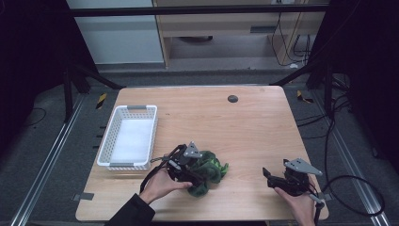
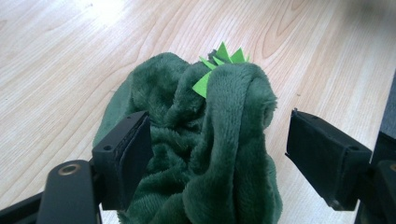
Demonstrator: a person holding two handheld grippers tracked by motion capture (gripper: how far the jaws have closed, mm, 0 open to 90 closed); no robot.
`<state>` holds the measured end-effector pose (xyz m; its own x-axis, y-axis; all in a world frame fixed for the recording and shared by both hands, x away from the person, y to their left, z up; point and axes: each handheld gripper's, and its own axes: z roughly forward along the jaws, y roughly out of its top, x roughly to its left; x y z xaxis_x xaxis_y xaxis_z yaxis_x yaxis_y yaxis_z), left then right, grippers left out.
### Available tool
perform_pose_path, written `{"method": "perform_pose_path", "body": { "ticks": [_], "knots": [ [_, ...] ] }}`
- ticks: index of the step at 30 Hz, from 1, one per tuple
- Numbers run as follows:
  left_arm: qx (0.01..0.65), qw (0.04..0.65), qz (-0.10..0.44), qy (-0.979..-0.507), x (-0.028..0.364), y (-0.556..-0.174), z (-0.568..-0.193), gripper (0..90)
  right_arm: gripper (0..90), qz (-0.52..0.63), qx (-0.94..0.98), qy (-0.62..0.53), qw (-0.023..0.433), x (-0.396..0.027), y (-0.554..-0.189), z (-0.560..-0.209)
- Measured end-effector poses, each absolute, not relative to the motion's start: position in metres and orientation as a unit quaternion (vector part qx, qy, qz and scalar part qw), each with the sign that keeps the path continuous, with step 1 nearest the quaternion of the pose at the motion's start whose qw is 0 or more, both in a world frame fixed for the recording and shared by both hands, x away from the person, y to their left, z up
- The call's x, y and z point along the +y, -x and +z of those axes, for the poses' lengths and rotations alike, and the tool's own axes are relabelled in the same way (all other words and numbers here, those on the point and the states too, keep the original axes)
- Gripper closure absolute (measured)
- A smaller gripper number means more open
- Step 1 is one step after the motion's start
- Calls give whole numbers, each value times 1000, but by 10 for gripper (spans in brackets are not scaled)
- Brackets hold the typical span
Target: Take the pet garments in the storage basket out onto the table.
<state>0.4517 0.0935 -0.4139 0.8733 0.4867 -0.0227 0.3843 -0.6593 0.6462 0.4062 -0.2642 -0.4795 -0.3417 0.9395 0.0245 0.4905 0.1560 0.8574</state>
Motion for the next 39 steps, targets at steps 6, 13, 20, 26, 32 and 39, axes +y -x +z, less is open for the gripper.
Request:
{"method": "perform_pose_path", "body": {
  "ticks": [6, 13, 20, 26, 32, 39],
  "knots": [
    [246, 356, 81, -898, 102, -447, -409, 208, 133, 409, 709, -504, 275, -264, -406, -480],
    [260, 380, 89, -883, 115, -441, -404, 208, 132, 412, 706, -508, 271, -264, -406, -479],
    [276, 405, 109, -865, 132, -431, -406, 219, 130, 412, 706, -506, 274, -264, -406, -479],
    [305, 431, 128, -840, 156, -421, -411, 227, 129, 413, 704, -508, 274, -264, -406, -478],
    [328, 436, 135, -827, 181, -412, -421, 244, 124, 415, 703, -510, 270, -263, -405, -478],
    [361, 442, 147, -808, 209, -403, -432, 272, 122, 412, 705, -509, 273, -263, -406, -480]
  ]
}}
